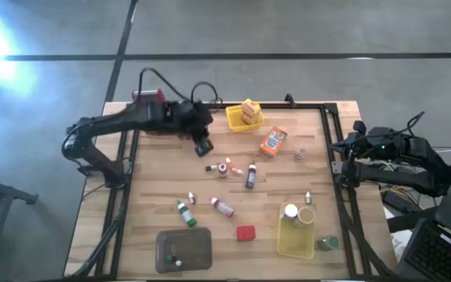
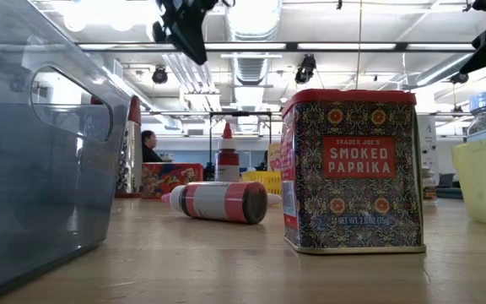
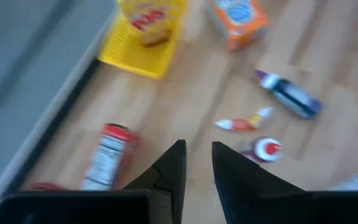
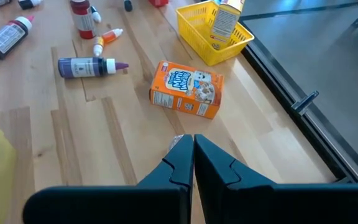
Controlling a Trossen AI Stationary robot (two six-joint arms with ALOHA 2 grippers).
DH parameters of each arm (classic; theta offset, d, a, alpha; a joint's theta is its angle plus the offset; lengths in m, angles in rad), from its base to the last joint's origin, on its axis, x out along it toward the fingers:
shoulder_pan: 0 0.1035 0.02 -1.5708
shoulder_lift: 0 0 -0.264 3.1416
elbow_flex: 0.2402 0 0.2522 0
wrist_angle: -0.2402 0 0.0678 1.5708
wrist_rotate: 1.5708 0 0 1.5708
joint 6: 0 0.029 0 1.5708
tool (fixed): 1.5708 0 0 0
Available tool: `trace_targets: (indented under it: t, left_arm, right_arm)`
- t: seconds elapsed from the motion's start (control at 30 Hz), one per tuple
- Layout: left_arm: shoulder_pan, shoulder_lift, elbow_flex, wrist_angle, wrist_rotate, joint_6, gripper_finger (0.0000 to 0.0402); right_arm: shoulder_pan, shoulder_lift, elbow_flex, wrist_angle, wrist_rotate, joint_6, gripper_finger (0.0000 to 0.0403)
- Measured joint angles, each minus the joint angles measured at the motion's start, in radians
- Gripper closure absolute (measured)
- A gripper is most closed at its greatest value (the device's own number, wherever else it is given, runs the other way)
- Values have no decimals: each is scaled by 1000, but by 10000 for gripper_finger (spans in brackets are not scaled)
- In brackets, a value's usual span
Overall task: Pick & Place Kitchen Items
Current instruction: Put the black food coloring bottle into the black bin
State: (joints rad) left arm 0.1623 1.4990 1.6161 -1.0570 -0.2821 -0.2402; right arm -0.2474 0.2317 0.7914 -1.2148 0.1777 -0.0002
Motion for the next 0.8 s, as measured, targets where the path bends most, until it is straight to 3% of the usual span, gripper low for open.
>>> trace_targets:
  t: [0.07,0.37,0.53,0.63,0.8]
  left_arm:
    - [-64,0,0,1,-81,-17,324]
    - [-283,-8,0,-49,-269,-72,319]
    - [-321,-5,0,-43,-251,-73,307]
    - [-321,0,0,-2,-186,-37,297]
    - [-305,0,-29,74,-132,68,246]
  right_arm:
    - [0,0,0,0,0,0,394]
    - [0,1,0,0,0,0,394]
    - [0,1,0,0,-1,0,394]
    - [0,1,0,0,-1,0,394]
    - [0,1,0,0,-3,-1,394]
